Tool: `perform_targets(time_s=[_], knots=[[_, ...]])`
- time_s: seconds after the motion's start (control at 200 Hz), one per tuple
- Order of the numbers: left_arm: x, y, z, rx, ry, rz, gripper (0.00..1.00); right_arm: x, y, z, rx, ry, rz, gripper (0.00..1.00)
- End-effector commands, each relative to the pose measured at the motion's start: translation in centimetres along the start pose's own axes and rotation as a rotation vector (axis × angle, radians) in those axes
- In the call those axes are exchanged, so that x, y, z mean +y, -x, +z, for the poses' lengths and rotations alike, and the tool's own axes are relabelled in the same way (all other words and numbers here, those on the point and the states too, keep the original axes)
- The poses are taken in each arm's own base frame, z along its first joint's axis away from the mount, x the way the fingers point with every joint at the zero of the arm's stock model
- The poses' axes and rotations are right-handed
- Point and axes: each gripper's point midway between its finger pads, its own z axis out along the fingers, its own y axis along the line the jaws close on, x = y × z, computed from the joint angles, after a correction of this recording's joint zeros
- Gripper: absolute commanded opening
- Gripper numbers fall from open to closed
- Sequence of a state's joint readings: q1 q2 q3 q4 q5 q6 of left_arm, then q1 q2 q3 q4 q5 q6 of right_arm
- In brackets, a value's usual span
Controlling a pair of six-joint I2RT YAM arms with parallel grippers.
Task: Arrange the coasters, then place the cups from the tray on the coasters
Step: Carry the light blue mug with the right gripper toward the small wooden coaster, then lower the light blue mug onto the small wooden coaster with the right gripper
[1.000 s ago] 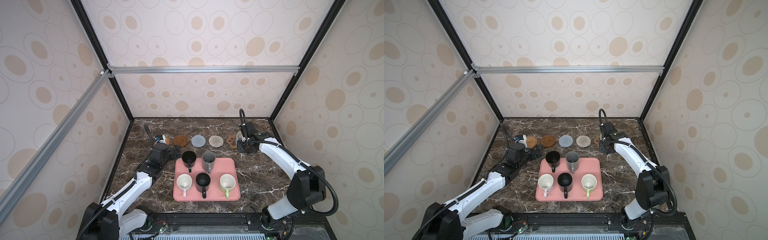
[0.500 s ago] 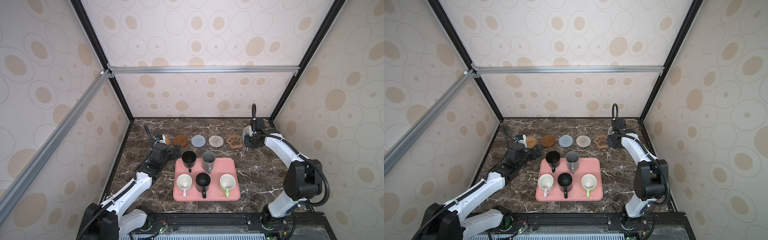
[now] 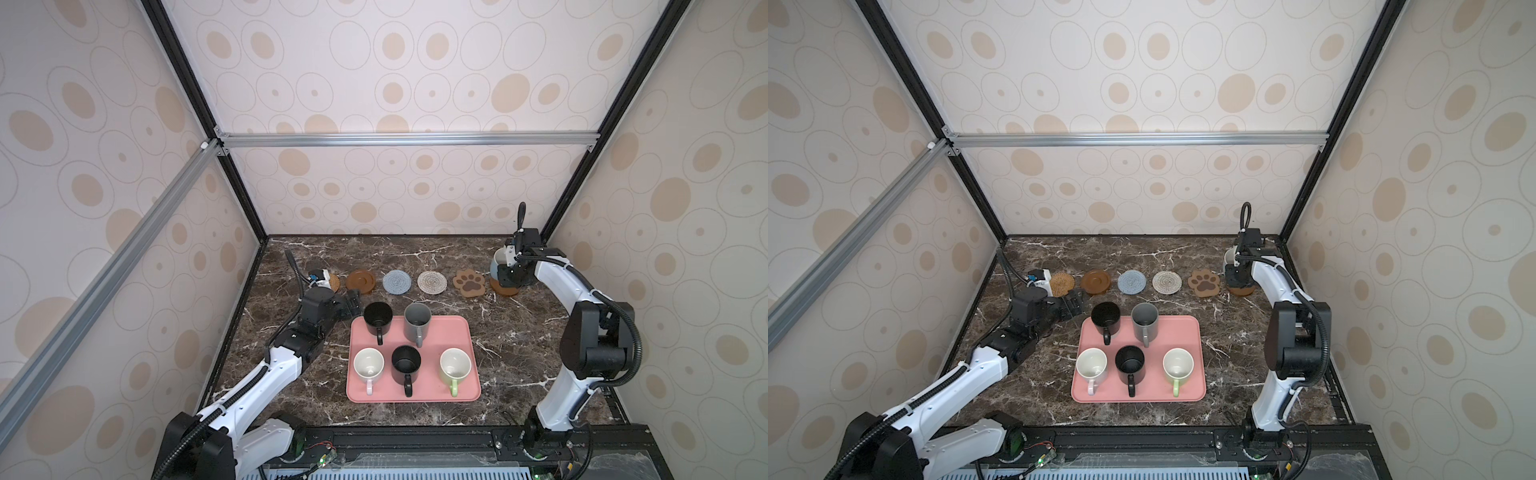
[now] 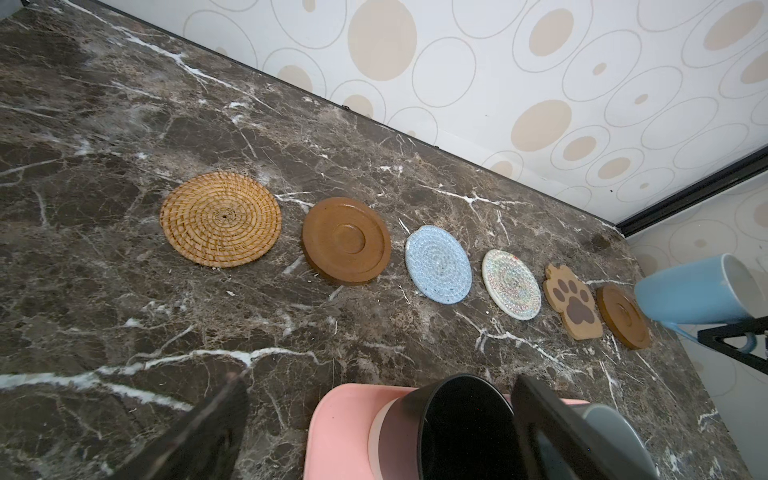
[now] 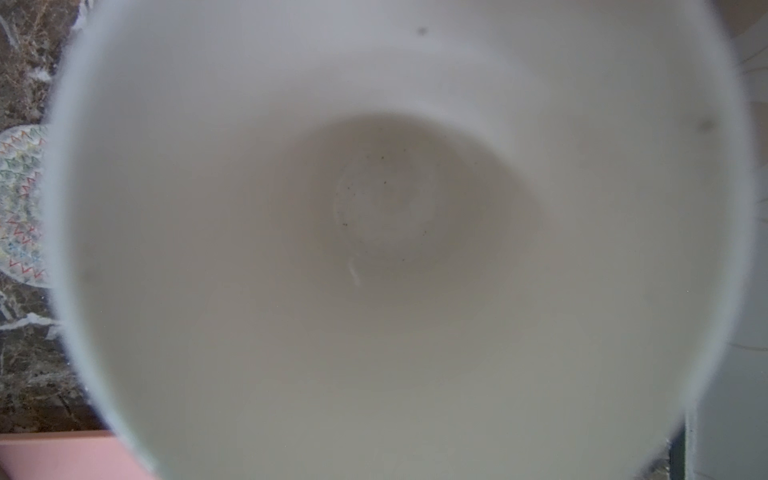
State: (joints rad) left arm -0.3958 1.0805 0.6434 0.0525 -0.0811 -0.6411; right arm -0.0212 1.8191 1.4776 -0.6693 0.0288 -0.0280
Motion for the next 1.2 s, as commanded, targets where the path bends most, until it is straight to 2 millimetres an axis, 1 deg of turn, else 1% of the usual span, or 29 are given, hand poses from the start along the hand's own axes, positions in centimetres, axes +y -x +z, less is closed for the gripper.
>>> perform_targets(time_s=[0.0,0.335,0.465,1.196], knots=[[-0.1,0.4,-0.4,-0.023,-0.001,0.002,1.00,-0.6,2.4,-0.9,-0.069,0.019,-0.032,0.09],[-0.1,0.1,-0.3,-0.013,-0.001,0.001,1.00,-1.9,1.6,0.7,-0.019,0.031,-0.051,0.09],[0.1,0.0,-0.3,-0.012,0.004,0.001,1.00,-2.5,1.6,0.9,-0.012,0.022,-0.052,0.09],[0.4,-0.5,-0.5,-0.008,0.008,-0.011,1.00,-3.6,0.5,2.6,0.054,0.015,-0.071,0.10]])
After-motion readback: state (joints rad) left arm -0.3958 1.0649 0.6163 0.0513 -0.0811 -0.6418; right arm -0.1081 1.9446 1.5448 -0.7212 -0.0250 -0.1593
